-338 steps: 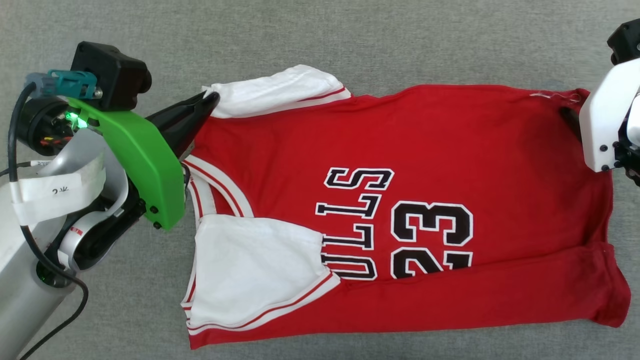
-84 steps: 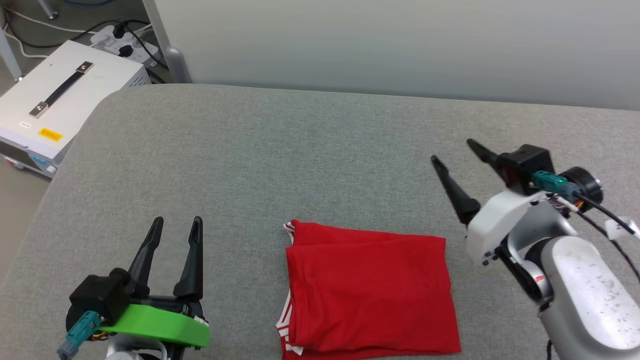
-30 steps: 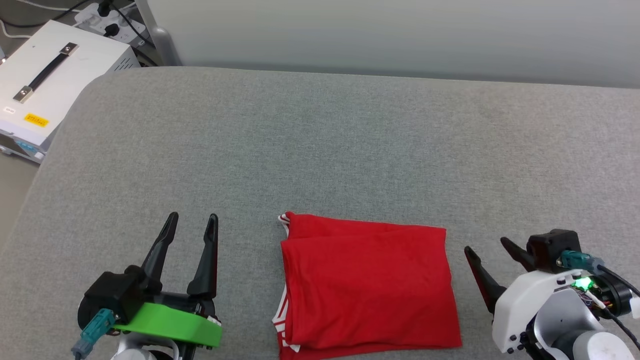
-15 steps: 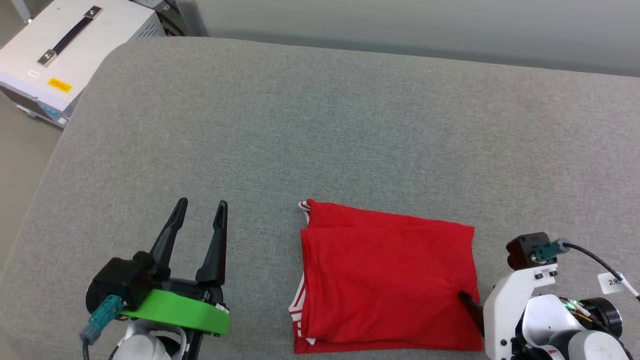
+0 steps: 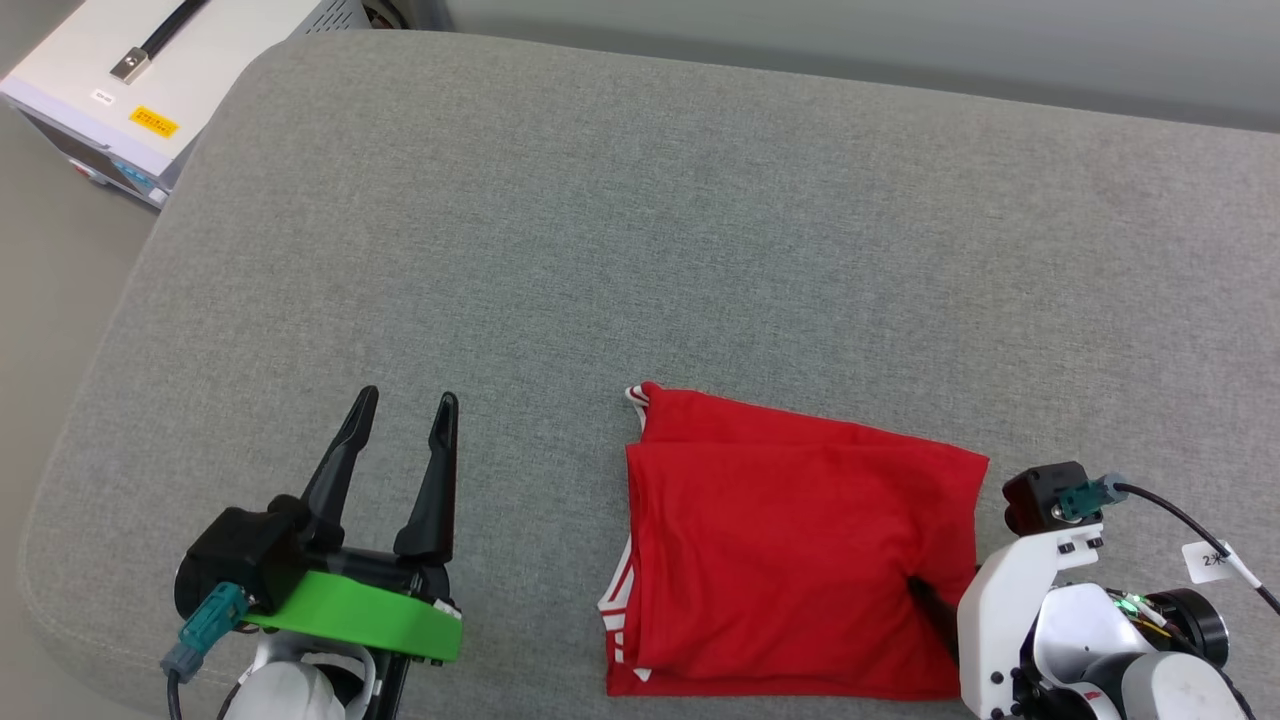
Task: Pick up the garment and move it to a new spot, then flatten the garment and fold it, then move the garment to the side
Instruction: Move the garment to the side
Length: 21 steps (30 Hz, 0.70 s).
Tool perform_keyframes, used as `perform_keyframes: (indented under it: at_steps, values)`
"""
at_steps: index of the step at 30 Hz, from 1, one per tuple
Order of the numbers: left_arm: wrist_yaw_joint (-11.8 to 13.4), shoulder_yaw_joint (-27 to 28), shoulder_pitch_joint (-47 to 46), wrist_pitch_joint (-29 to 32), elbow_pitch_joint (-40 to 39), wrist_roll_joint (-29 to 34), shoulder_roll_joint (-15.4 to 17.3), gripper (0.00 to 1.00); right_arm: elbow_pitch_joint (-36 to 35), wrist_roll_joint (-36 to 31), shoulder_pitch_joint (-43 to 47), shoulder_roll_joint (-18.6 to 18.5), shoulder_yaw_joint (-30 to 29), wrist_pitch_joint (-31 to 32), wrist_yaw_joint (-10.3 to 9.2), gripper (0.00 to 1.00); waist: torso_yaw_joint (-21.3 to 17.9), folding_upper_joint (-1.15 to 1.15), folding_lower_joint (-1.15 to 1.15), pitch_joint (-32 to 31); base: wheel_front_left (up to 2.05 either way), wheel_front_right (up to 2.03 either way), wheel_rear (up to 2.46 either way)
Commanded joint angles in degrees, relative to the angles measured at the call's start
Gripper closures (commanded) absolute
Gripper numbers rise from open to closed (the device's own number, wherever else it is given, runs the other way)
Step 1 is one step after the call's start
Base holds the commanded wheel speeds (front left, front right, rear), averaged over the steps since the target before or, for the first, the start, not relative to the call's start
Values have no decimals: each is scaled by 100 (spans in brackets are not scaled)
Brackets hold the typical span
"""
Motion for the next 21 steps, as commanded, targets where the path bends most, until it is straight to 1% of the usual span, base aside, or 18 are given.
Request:
perform_keyframes:
  at_steps: [1,2,3,7,11,16,21]
  values:
    - [-17,2,-120,-34,-7,57,-41,0,270,52,2,45,115,5,3,0,-8,69,0,11,0,0,0]
    - [-17,1,-128,-34,-1,58,-41,0,360,64,-6,46,123,-41,3,66,-15,69,0,13,0,0,0]
    - [-17,-5,-136,-34,5,57,-42,0,437,45,-13,44,149,-78,3,100,-18,69,0,13,0,0,0]
    - [-17,-38,-159,-34,36,53,-42,0,670,29,-49,-5,263,-280,3,100,-59,69,0,-21,0,0,0]
    - [-17,-45,-119,-34,49,51,-16,0,624,-13,-158,-142,366,-538,3,100,-159,69,0,-99,0,0,0]
    - [-17,-78,-46,-34,28,39,30,0,345,-224,-356,-540,650,-672,3,100,-415,69,0,-214,0,0,0]
    - [-17,-234,10,-34,-54,71,61,0,-51,-325,-567,-1080,1016,-490,3,100,-821,69,0,-283,0,0,0]
